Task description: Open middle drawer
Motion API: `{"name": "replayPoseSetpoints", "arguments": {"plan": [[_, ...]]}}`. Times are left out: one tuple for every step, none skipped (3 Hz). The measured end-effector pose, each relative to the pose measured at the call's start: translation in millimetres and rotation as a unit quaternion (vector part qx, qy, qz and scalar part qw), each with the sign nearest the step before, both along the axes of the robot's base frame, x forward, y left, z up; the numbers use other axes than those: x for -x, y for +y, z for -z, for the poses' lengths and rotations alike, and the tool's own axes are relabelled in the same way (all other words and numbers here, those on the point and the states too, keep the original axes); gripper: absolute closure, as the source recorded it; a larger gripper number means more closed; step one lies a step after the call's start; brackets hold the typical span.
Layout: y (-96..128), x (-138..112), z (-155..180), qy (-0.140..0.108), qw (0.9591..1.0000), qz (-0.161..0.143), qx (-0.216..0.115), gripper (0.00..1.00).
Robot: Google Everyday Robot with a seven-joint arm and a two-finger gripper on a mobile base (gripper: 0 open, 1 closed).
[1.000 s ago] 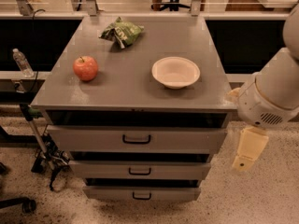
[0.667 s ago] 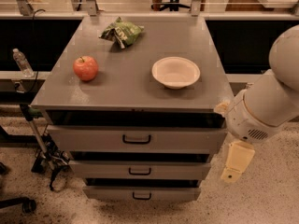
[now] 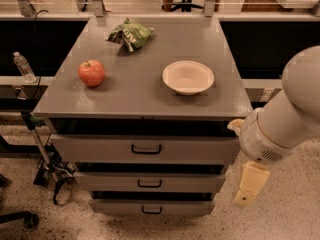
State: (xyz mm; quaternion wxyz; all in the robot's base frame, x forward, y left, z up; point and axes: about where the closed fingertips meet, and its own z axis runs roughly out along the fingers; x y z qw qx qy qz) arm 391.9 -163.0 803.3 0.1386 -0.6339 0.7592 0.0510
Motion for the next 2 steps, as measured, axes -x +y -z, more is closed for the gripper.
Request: {"name": "replayPoseSetpoints", "arguments": {"plan": [[0.4, 7.3, 34.5, 0.01, 0.9997, -0.009, -0.02, 0.0], [5.6, 8.2, 66.1, 0.017, 0.9991, -0.019, -0.035, 0.0]]}}
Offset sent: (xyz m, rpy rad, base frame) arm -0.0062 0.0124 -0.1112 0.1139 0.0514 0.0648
